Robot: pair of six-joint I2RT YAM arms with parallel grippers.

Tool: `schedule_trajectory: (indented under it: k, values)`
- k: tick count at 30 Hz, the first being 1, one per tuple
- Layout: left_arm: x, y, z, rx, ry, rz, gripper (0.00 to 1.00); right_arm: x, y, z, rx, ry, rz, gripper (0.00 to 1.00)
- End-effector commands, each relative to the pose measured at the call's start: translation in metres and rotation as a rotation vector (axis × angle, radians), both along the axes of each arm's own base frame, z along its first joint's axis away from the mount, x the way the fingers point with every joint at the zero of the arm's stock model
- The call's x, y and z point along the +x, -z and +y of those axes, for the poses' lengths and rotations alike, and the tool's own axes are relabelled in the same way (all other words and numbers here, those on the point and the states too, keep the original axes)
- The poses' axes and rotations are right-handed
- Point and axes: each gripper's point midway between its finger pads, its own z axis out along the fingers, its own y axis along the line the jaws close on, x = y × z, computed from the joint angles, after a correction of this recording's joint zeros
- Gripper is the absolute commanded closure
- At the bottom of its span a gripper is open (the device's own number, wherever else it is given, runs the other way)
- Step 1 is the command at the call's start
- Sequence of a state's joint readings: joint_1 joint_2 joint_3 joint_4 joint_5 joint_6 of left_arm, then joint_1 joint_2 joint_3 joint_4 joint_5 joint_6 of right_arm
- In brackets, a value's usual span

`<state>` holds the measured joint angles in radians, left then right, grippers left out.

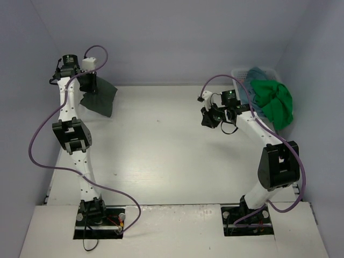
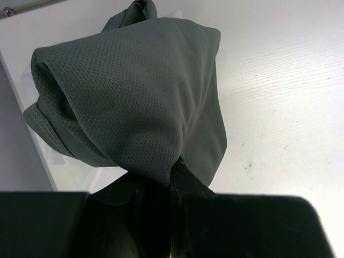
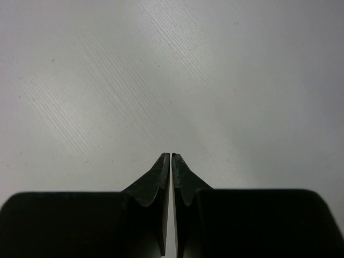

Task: Fold and stack the t-shirts
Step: Neatly place the folded tshirt to the corner

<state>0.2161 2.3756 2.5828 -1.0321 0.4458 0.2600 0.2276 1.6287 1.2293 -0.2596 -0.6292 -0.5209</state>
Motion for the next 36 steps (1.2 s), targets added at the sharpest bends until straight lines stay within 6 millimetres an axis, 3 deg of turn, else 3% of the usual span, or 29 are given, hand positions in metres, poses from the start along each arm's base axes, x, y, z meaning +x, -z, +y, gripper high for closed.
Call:
schedule_trajectory:
  k: [1,11,21,24,25,29,36]
  values:
    - [0.013,-0.023,0.001,0.004,0.015,-0.092,1.0,0.004,-0.013,0.002,0.027,0.004,-0.025,0.98]
    - [0.018,0.015,0.018,-0.006,-0.005,-0.045,1.0,0.004,-0.002,0.002,0.021,0.004,0.002,0.98]
    - [0.04,0.034,0.05,0.081,-0.102,-0.082,1.0,0.003,0.005,0.0,0.013,0.009,0.019,0.98]
    - [0.042,0.039,0.055,0.099,-0.115,-0.083,0.89,0.002,0.007,0.0,0.013,0.008,0.026,0.98]
    - [0.042,0.043,0.054,0.1,-0.111,-0.079,0.77,0.001,0.007,0.0,0.014,0.007,0.027,0.97]
    - [0.041,0.056,0.055,0.097,-0.112,-0.067,0.53,0.0,0.009,0.001,0.016,0.004,0.033,0.97]
    - [0.042,0.066,0.06,0.121,-0.126,-0.057,0.48,-0.001,0.011,0.002,0.017,0.002,0.044,0.97]
